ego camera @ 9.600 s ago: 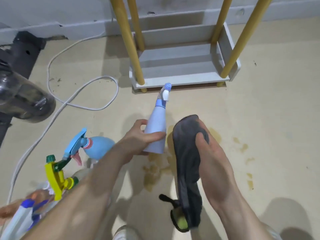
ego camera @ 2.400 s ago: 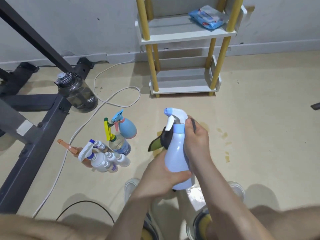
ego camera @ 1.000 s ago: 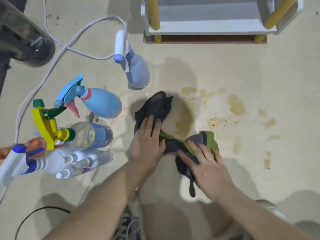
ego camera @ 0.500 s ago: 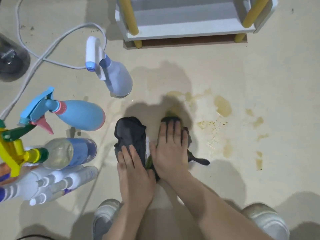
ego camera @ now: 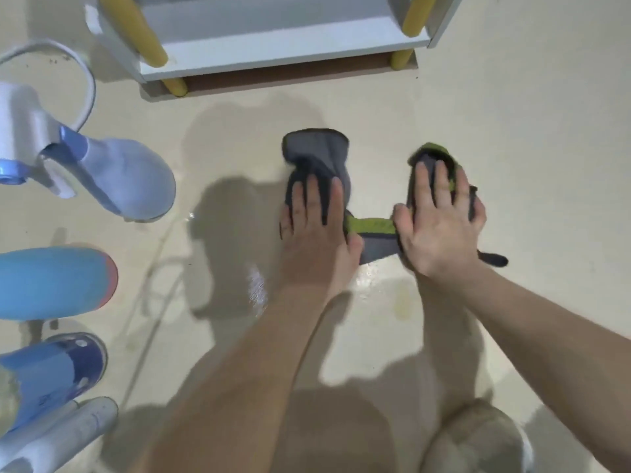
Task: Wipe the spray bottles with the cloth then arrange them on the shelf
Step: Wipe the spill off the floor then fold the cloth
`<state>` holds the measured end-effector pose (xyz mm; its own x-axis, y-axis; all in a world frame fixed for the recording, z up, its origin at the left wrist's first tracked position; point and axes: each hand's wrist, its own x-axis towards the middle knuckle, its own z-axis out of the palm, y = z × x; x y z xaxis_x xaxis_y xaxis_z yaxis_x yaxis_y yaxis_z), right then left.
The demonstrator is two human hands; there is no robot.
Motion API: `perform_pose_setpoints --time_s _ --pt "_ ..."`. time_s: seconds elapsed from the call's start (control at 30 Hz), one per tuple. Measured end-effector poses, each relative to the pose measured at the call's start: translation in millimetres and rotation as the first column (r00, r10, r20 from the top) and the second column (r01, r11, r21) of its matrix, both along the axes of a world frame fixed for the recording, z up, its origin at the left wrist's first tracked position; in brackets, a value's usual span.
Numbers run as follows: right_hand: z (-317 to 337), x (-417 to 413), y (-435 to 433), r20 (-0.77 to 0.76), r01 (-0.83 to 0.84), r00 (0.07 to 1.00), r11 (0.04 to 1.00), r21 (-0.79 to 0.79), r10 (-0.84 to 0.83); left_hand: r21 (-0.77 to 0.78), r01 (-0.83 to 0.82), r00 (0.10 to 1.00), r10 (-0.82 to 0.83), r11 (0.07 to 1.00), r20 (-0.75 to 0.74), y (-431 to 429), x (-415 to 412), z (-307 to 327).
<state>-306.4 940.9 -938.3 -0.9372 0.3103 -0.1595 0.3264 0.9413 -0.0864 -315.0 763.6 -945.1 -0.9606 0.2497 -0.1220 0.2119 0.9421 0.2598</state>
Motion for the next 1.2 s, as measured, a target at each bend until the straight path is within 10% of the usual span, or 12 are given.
perform_pose_setpoints --time_s 0.17,0.43,0.73,1.03,1.2 --pt "13 118 -14 0.111 0.477 0.875 0.878 -0.033 -0.471 0.027 0.386 0.921 -0.387 0.922 0.036 38 37 6" --pt "18 128 -64 0.159 -0.028 0.986 0.992 -0.121 0.047 -0.027 0.255 0.966 -0.254 0.967 0.047 -57 149 13" --pt "18 142 -105 0.024 -0.633 0.734 0.697 -0.337 0.679 -0.207 -0.225 0.900 0.284 0.952 0.329 -106 172 41" --pt "18 18 -30 0.121 -0.449 0.871 0.871 -0.200 0.476 -0.196 -0.236 0.923 0.283 0.952 0.263 -32 35 24" --pt "22 37 82 0.203 0.170 0.971 0.964 -0.202 -0.129 -0.084 0.057 0.960 -0.032 0.995 0.277 93 -1 18"
